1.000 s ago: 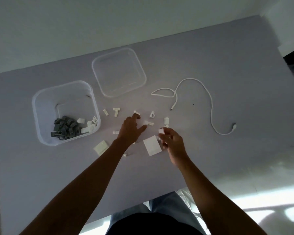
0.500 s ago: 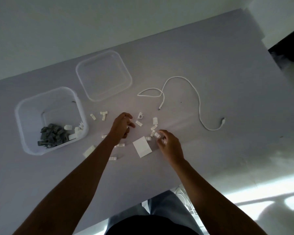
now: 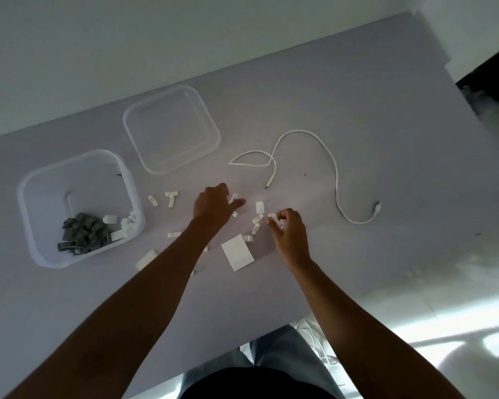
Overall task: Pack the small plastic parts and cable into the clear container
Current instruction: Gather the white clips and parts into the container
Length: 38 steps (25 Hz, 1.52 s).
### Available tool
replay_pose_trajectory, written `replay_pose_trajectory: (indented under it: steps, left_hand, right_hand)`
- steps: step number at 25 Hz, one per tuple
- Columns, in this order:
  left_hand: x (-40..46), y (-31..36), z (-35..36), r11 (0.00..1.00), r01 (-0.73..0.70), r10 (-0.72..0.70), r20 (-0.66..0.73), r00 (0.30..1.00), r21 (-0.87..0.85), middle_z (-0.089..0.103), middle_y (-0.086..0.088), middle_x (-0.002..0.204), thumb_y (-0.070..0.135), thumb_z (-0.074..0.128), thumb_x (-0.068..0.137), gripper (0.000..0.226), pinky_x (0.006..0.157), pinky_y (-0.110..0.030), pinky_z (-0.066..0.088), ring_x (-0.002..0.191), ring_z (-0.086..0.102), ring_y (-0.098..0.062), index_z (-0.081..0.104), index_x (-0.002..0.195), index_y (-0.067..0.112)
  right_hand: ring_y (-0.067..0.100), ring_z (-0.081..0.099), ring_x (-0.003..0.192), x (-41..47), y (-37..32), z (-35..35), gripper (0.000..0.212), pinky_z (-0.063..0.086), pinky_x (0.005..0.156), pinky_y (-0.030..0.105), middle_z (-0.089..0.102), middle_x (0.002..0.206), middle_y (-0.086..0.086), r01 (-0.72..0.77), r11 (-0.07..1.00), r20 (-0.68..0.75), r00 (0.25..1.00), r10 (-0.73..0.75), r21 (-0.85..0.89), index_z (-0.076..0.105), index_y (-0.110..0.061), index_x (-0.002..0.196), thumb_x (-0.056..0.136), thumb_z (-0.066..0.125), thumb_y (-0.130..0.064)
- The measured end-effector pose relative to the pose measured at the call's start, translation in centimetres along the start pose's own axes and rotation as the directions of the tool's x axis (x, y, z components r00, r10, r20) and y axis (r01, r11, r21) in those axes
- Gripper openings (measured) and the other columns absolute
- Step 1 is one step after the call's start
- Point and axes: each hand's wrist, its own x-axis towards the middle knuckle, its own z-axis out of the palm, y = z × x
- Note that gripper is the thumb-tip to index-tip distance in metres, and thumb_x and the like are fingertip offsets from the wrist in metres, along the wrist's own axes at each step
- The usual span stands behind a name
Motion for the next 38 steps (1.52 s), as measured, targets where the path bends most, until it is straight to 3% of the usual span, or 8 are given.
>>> replay_pose_trajectory:
  steps: [4,8,13,17,21,28,33,38]
  left_hand:
    - [0.2,0.8,0.5,0.996,-0.04,0.039,0.012,0.999,0.074,0.07,-0.016,0.103,0.043,0.062,0.089,0.037,0.081,-0.04,0.053,0.094,0.066,-0.037,0.062,0.105,0.01]
    - [-0.3,1.0,-1.4,0.988,-0.011,0.005,-0.04,0.999,-0.152,0.07,-0.016,0.099,0.036,0.053,0.093,0.033,0.075,-0.035,0.051,0.089,0.067,-0.034,0.062,0.1,0.005]
    - [-1.9,-2.0,-6.3,0.947,-0.023,-0.036,-0.175,0.984,-0.321,0.067,-0.007,0.077,0.036,0.056,0.093,0.032,0.062,-0.029,0.047,0.07,0.065,-0.024,0.061,0.091,0.005]
    - [-3.0,-5.8,-8.8,0.94,0.004,-0.088,-0.232,0.969,-0.341,0.064,-0.004,0.075,0.039,0.055,0.094,0.035,0.063,-0.027,0.041,0.067,0.06,-0.021,0.061,0.09,0.005]
    - [-3.9,-9.8,-10.7,0.939,0.051,-0.151,-0.271,0.951,-0.341,0.067,-0.008,0.076,0.039,0.053,0.095,0.035,0.068,-0.028,0.039,0.071,0.061,-0.024,0.062,0.09,0.005]
    - [-3.6,-12.1,-11.2,0.937,0.035,-0.129,-0.25,0.96,-0.348,0.07,-0.013,0.086,0.039,0.053,0.095,0.035,0.076,-0.029,0.034,0.086,0.062,-0.032,0.063,0.092,0.006]
    - [-3.7,-13.0,-11.8,0.922,0.036,-0.131,-0.224,0.966,-0.386,0.067,-0.007,0.079,0.045,0.052,0.093,0.033,0.075,-0.035,0.042,0.085,0.061,-0.034,0.059,0.084,0.014]
    - [-4.1,-14.9,-12.8,0.936,0.027,-0.116,-0.236,0.965,-0.35,0.063,-0.005,0.071,0.041,0.053,0.094,0.037,0.078,-0.037,0.043,0.074,0.06,-0.031,0.057,0.081,0.007]
  right_hand:
    - [0.017,0.052,0.084,2.7,-2.4,0.6,0.026,0.047,0.069,0.026,0.054,0.098,0.007,0.078,0.991,0.087,0.994,-0.069,-0.11,0.055,-0.009,0.101,0.089,0.068,-0.028]
    - [0.027,0.06,0.091,4.4,-3.8,2.6,0.024,0.055,0.077,0.033,0.059,0.1,0.017,0.147,0.939,0.154,0.983,-0.103,-0.31,0.054,-0.005,0.106,0.09,0.066,-0.019]
    - [0.036,0.06,0.095,4.6,-4.3,3.6,0.022,0.05,0.078,0.037,0.06,0.101,0.024,0.183,0.881,0.181,0.977,-0.113,-0.437,0.053,0.0,0.111,0.09,0.057,-0.005]
    - [0.037,0.06,0.092,4.9,-4.6,2.9,0.02,0.05,0.076,0.038,0.06,0.1,0.023,0.193,0.903,0.203,0.972,-0.122,-0.383,0.055,0.0,0.102,0.084,0.063,0.002]
    - [0.038,0.057,0.082,4.7,-4.0,2.1,0.019,0.05,0.07,0.04,0.053,0.096,0.02,0.122,0.954,0.103,0.99,-0.097,-0.275,0.053,-0.004,0.093,0.081,0.065,0.002]
    - [0.035,0.058,0.084,3.5,-2.6,1.8,0.011,0.036,0.07,0.027,0.059,0.093,0.021,-0.036,0.95,0.028,0.999,0.047,-0.311,0.053,-0.007,0.092,0.087,0.062,-0.002]
    - [0.033,0.056,0.081,3.6,-4.1,2.6,0.013,0.043,0.07,0.031,0.057,0.093,0.019,-0.019,0.968,-0.033,0.999,0.011,-0.249,0.054,-0.006,0.09,0.084,0.062,0.003]
    - [0.037,0.054,0.089,4.9,-3.5,2.0,0.015,0.045,0.075,0.033,0.054,0.096,0.024,0.006,0.963,-0.164,0.985,-0.052,-0.268,0.055,-0.004,0.092,0.083,0.064,0.004]
